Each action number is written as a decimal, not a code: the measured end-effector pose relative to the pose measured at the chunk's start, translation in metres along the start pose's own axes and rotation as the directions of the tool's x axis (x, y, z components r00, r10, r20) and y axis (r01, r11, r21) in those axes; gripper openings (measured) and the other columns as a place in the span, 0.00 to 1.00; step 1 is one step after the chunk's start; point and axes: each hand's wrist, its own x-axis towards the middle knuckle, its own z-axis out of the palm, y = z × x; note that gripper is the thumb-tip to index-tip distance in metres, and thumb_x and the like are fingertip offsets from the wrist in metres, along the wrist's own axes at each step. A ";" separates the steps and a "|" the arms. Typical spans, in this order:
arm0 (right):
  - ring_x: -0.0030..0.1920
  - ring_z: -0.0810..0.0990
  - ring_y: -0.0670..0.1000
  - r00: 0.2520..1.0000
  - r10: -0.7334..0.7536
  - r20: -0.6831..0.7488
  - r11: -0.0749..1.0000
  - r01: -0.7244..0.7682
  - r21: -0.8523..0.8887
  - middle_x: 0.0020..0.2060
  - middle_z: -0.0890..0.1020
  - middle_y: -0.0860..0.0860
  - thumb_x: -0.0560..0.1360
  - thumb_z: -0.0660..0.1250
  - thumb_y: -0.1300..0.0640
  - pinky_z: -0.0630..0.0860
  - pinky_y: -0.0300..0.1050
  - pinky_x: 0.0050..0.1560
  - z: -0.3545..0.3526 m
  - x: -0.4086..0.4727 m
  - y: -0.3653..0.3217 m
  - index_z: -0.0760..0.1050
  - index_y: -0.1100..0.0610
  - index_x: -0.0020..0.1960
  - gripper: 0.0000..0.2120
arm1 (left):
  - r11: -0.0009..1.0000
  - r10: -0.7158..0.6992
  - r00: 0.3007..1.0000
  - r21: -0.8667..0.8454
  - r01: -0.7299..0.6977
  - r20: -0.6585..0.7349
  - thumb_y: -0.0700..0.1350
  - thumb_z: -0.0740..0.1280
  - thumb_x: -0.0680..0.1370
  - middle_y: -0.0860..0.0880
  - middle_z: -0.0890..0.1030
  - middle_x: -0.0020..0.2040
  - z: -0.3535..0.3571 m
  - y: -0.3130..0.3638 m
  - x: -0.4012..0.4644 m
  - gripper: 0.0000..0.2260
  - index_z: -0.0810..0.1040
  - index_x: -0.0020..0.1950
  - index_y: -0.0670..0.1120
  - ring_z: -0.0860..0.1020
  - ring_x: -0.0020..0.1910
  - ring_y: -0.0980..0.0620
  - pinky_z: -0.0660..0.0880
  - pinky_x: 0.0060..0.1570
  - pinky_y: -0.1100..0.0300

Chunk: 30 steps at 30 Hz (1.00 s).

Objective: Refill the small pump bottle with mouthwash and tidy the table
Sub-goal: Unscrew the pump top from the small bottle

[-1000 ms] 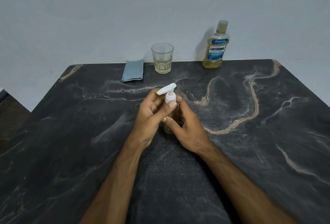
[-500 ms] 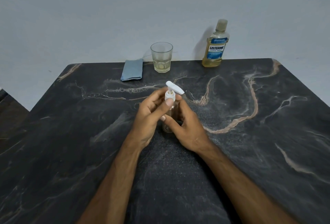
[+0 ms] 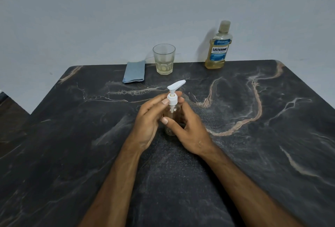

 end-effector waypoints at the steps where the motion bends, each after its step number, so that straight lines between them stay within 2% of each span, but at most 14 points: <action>1: 0.52 0.83 0.47 1.000 0.002 0.001 1.000 -0.002 -0.005 0.52 0.82 0.40 0.77 0.68 0.44 0.80 0.50 0.52 0.000 0.000 0.000 0.68 0.51 0.69 0.24 | 1.000 -0.002 1.000 -0.004 0.002 0.003 0.43 0.60 0.79 0.43 0.83 0.55 0.000 0.000 0.000 0.14 0.81 0.61 0.44 0.80 0.58 0.49 0.76 0.54 0.59; 5: 0.44 0.81 0.42 1.000 -0.015 -0.008 1.000 0.015 -0.022 0.45 0.81 0.36 0.77 0.68 0.44 0.76 0.36 0.43 0.000 0.000 0.002 0.69 0.51 0.67 0.22 | 0.999 0.034 0.999 0.020 -0.034 -0.009 0.40 0.65 0.78 0.44 0.84 0.54 0.000 -0.002 -0.001 0.11 0.78 0.59 0.43 0.81 0.56 0.49 0.77 0.52 0.58; 8: 0.46 0.82 0.45 1.000 -0.006 -0.007 1.000 0.006 -0.029 0.48 0.81 0.39 0.76 0.67 0.41 0.79 0.40 0.43 0.001 0.000 0.001 0.69 0.49 0.67 0.23 | 0.999 0.038 0.999 0.033 -0.037 -0.021 0.40 0.68 0.76 0.46 0.84 0.53 0.001 -0.004 0.000 0.14 0.75 0.61 0.42 0.81 0.56 0.49 0.77 0.54 0.57; 11: 0.49 0.82 0.45 1.000 -0.008 0.000 1.000 0.008 -0.013 0.49 0.81 0.38 0.76 0.68 0.41 0.78 0.39 0.47 0.000 0.000 0.003 0.68 0.50 0.69 0.25 | 0.999 0.009 1.000 0.034 -0.009 0.021 0.43 0.63 0.79 0.44 0.83 0.55 -0.002 -0.002 0.000 0.15 0.77 0.64 0.43 0.79 0.59 0.48 0.75 0.59 0.55; 14: 0.48 0.82 0.46 1.000 -0.008 0.006 1.000 0.008 -0.025 0.49 0.81 0.39 0.77 0.67 0.41 0.78 0.41 0.47 0.000 0.001 0.003 0.69 0.50 0.67 0.23 | 1.000 -0.014 0.999 0.002 0.014 0.045 0.44 0.61 0.79 0.43 0.82 0.58 -0.004 0.002 -0.001 0.14 0.79 0.63 0.44 0.78 0.61 0.48 0.75 0.57 0.57; 17: 0.48 0.82 0.46 1.000 -0.003 0.008 1.000 0.003 -0.022 0.49 0.81 0.40 0.77 0.67 0.41 0.80 0.43 0.46 0.000 0.001 0.001 0.69 0.48 0.65 0.20 | 1.000 0.014 1.000 0.022 -0.015 0.019 0.43 0.66 0.77 0.43 0.83 0.56 -0.002 0.002 -0.002 0.13 0.79 0.61 0.46 0.80 0.60 0.46 0.76 0.56 0.57; 21: 0.45 0.81 0.43 1.000 -0.019 -0.001 0.999 0.019 -0.036 0.47 0.80 0.35 0.77 0.66 0.41 0.76 0.35 0.42 -0.001 0.000 -0.001 0.69 0.46 0.63 0.18 | 0.997 0.051 0.999 0.056 -0.050 -0.014 0.41 0.71 0.75 0.43 0.82 0.58 -0.001 0.000 -0.002 0.15 0.78 0.62 0.48 0.80 0.60 0.44 0.77 0.56 0.55; 25: 0.44 0.80 0.44 1.000 -0.005 -0.005 0.999 0.004 -0.035 0.46 0.80 0.36 0.77 0.66 0.41 0.77 0.39 0.42 -0.001 -0.001 -0.001 0.69 0.47 0.62 0.18 | 0.994 0.073 0.995 0.092 -0.066 -0.074 0.38 0.73 0.72 0.43 0.83 0.56 0.001 0.000 -0.001 0.15 0.80 0.57 0.49 0.81 0.57 0.46 0.78 0.53 0.58; 30: 0.50 0.82 0.44 1.000 -0.006 0.015 0.999 0.006 -0.035 0.50 0.80 0.37 0.77 0.67 0.40 0.77 0.36 0.46 0.000 -0.001 -0.002 0.69 0.46 0.63 0.19 | 0.991 0.122 0.979 0.067 -0.112 -0.165 0.38 0.74 0.70 0.43 0.84 0.53 0.005 0.007 0.001 0.15 0.79 0.55 0.46 0.82 0.55 0.48 0.79 0.51 0.59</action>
